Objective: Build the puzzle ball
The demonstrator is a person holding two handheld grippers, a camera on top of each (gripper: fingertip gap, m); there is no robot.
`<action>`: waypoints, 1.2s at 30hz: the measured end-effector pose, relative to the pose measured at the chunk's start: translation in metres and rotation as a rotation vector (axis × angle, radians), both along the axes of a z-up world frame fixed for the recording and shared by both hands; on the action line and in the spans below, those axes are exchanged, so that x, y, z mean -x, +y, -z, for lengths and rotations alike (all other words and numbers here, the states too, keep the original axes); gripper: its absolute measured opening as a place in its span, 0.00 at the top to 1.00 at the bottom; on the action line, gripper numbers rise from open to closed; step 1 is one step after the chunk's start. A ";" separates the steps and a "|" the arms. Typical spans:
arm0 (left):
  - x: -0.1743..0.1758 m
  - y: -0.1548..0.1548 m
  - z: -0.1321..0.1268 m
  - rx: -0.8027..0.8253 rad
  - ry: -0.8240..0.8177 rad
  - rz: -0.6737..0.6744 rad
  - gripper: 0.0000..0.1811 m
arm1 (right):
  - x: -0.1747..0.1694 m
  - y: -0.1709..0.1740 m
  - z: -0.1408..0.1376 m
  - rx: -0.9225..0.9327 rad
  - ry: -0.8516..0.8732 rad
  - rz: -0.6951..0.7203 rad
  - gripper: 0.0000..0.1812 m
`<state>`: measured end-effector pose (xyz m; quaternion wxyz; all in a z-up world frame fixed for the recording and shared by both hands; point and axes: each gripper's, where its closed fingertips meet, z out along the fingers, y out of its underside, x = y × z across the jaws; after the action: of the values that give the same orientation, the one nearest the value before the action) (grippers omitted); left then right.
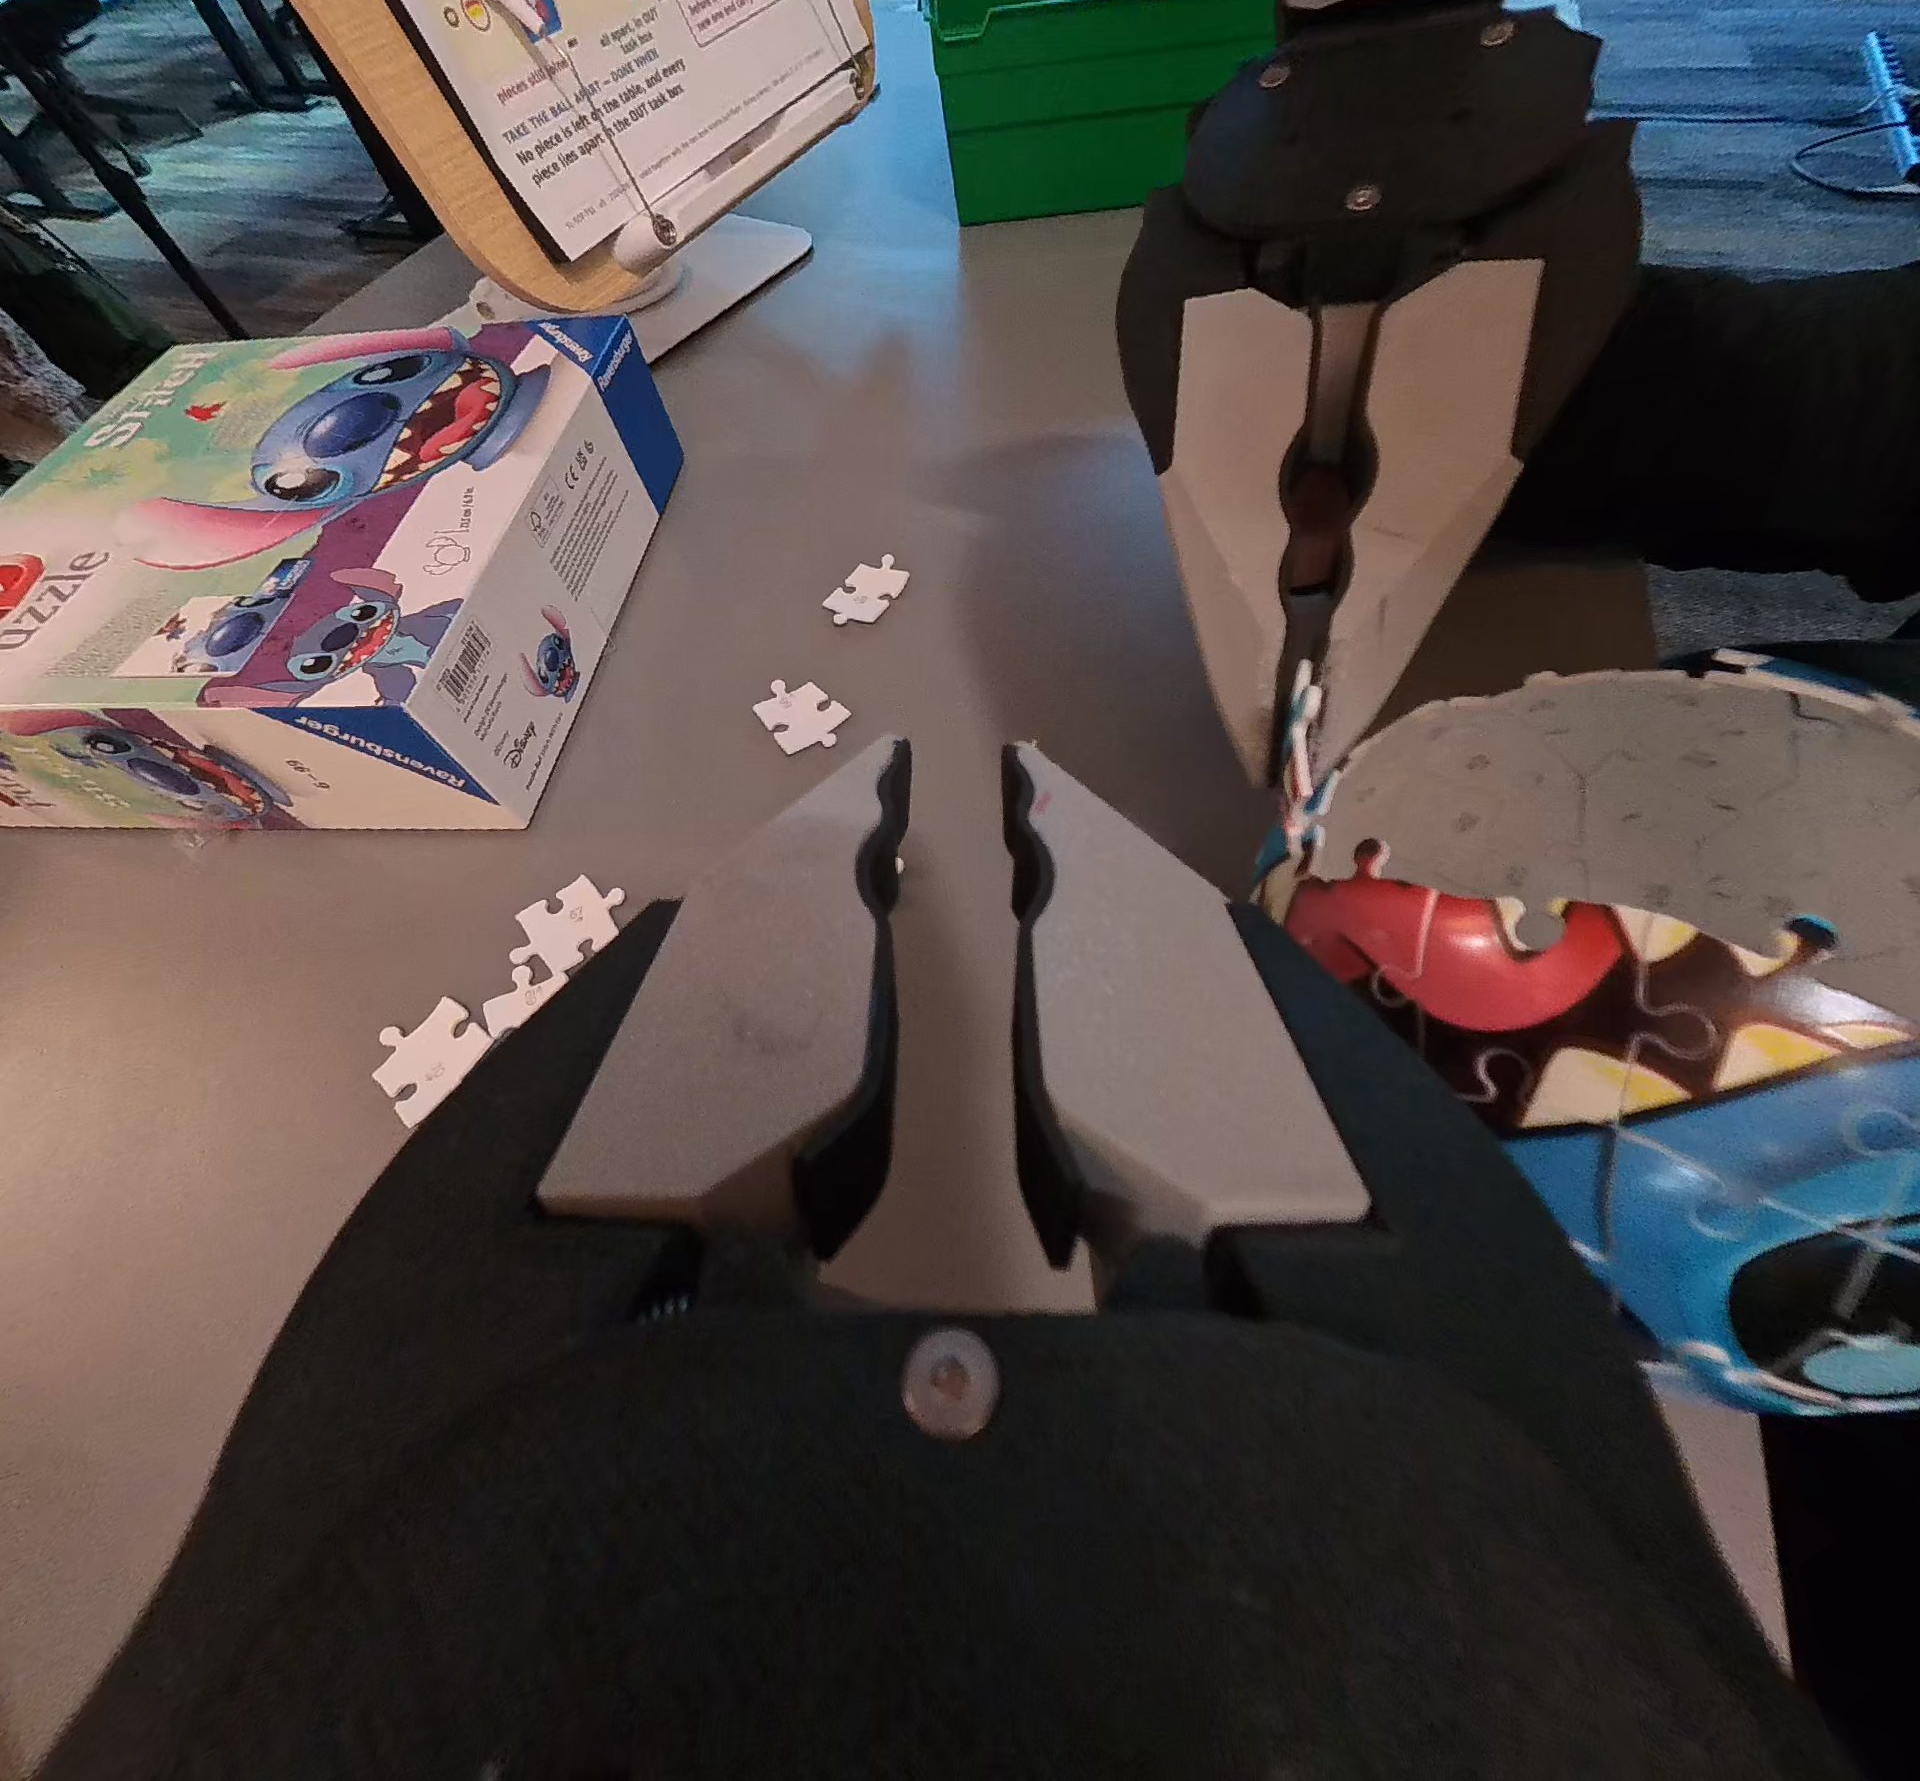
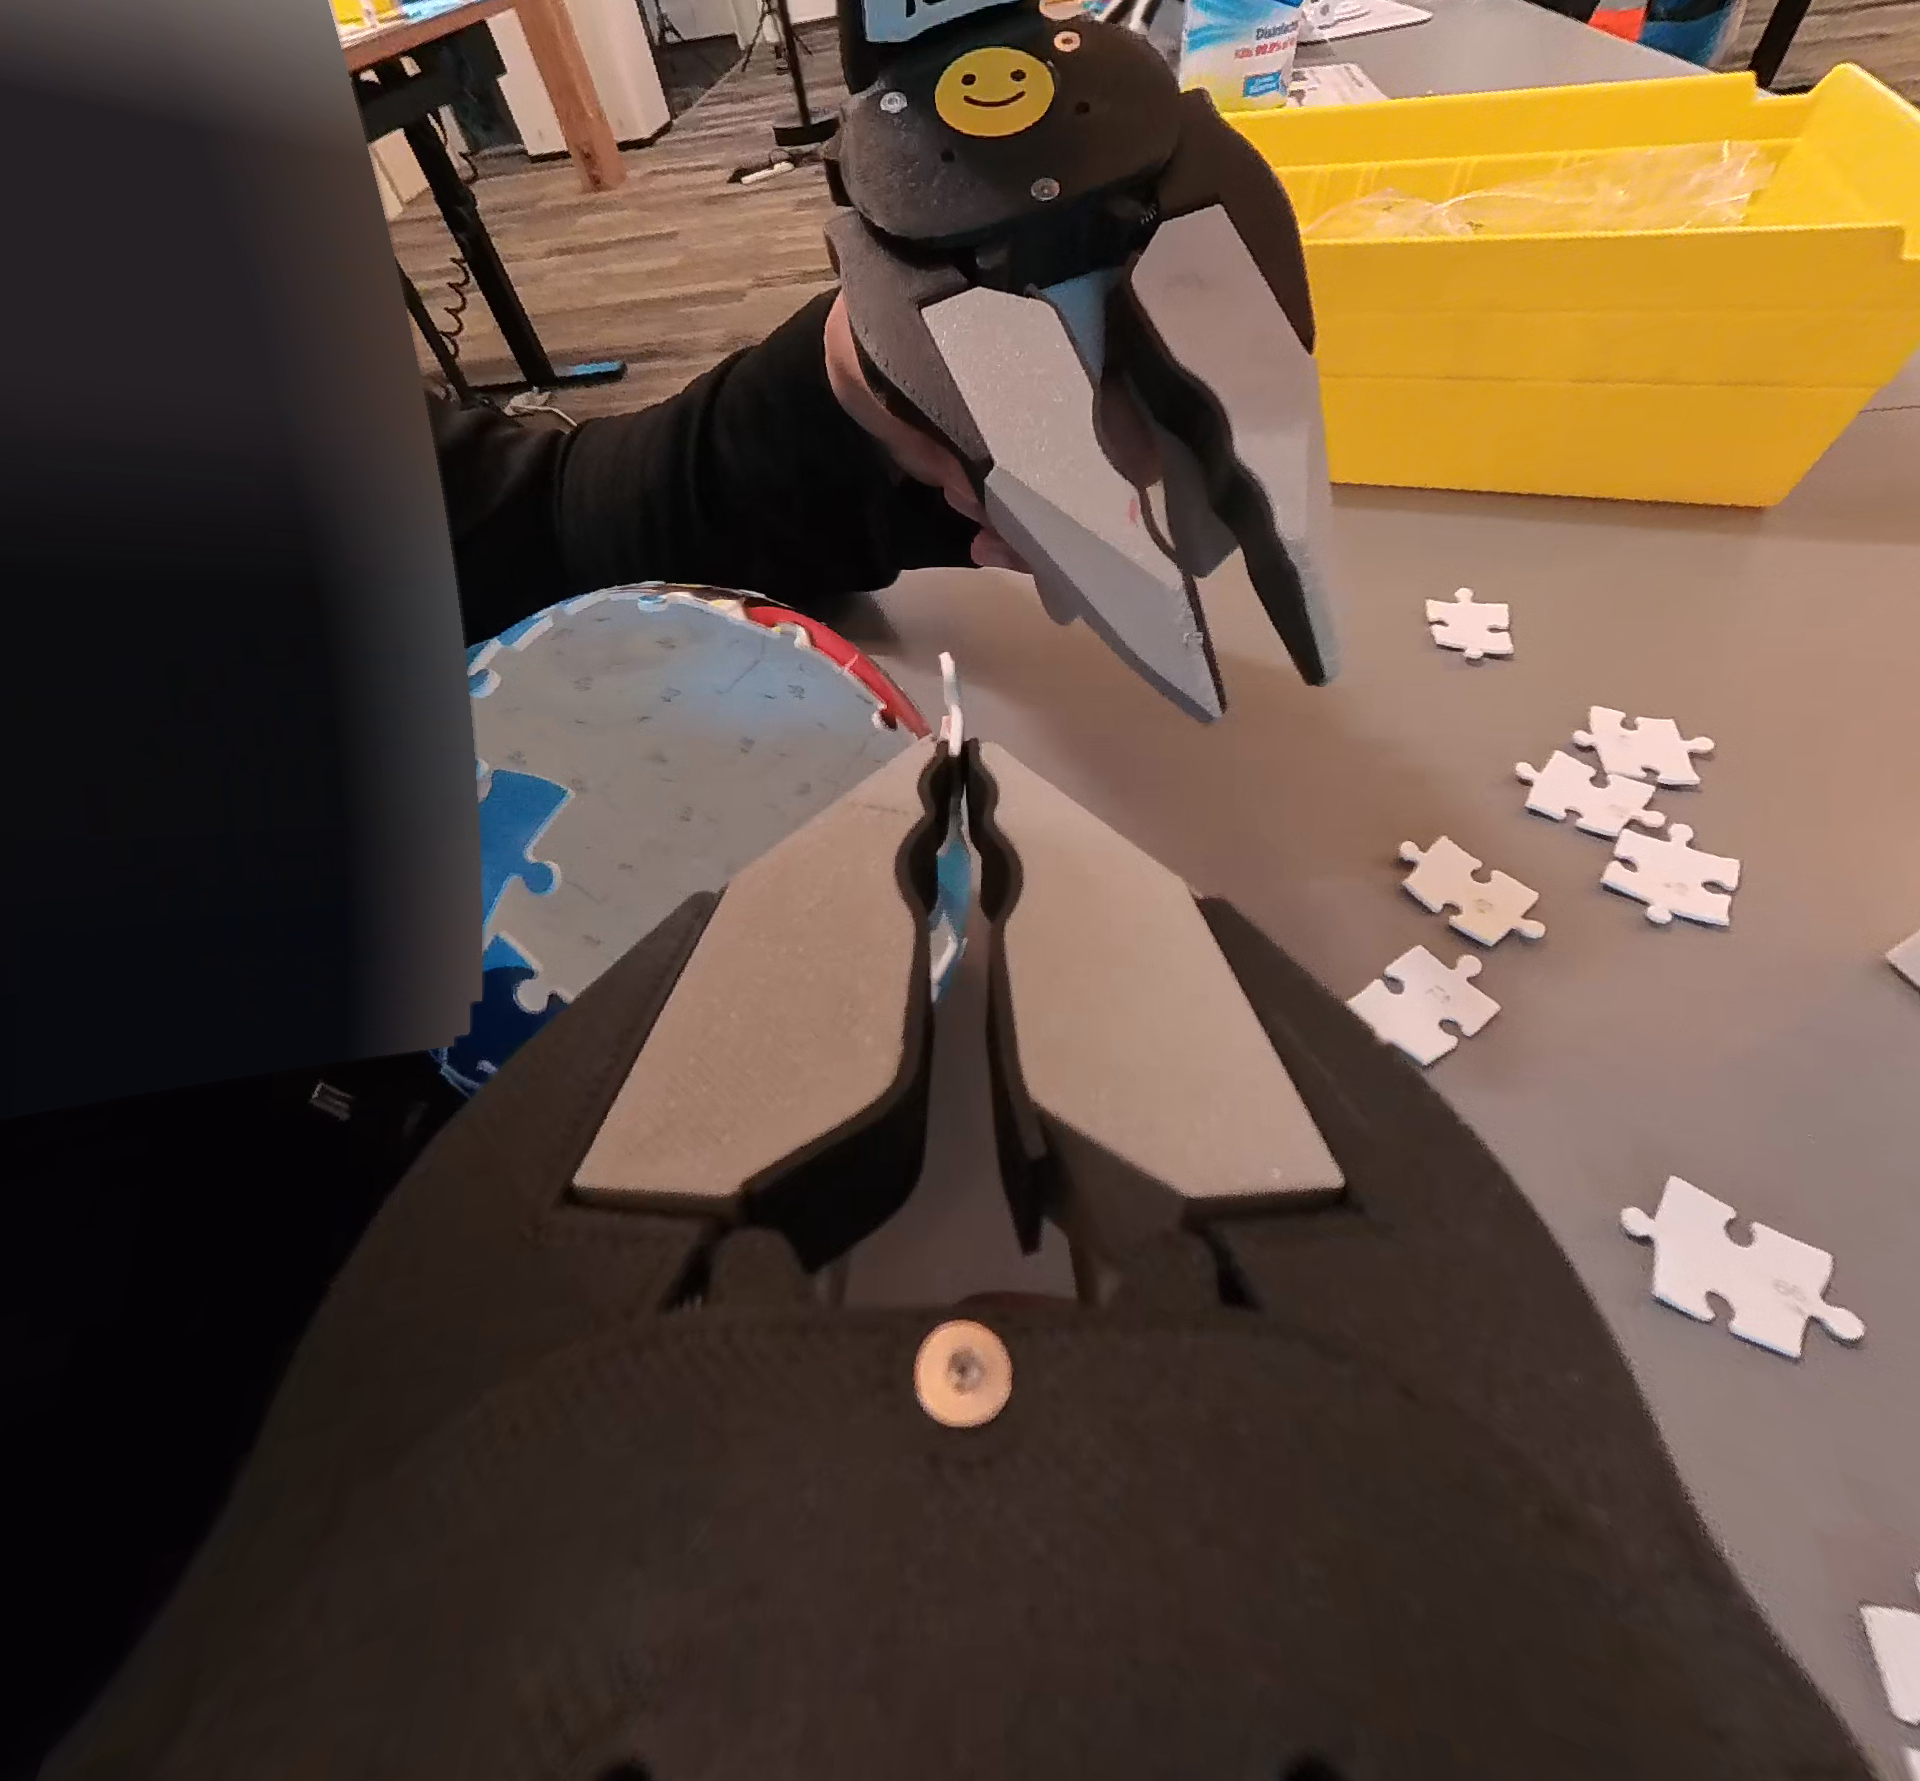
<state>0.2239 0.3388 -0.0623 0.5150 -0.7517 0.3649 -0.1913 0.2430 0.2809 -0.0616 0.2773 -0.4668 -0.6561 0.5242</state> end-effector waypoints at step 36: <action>0.001 0.002 0.008 0.008 0.041 -0.010 0.92 | 0.000 -0.006 0.000 -0.150 0.028 0.026 1.00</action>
<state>0.2226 0.3408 -0.0699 0.5052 -0.7593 0.3709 -0.1751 0.2428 0.2750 -0.0619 0.3274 -0.4458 -0.6834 0.4766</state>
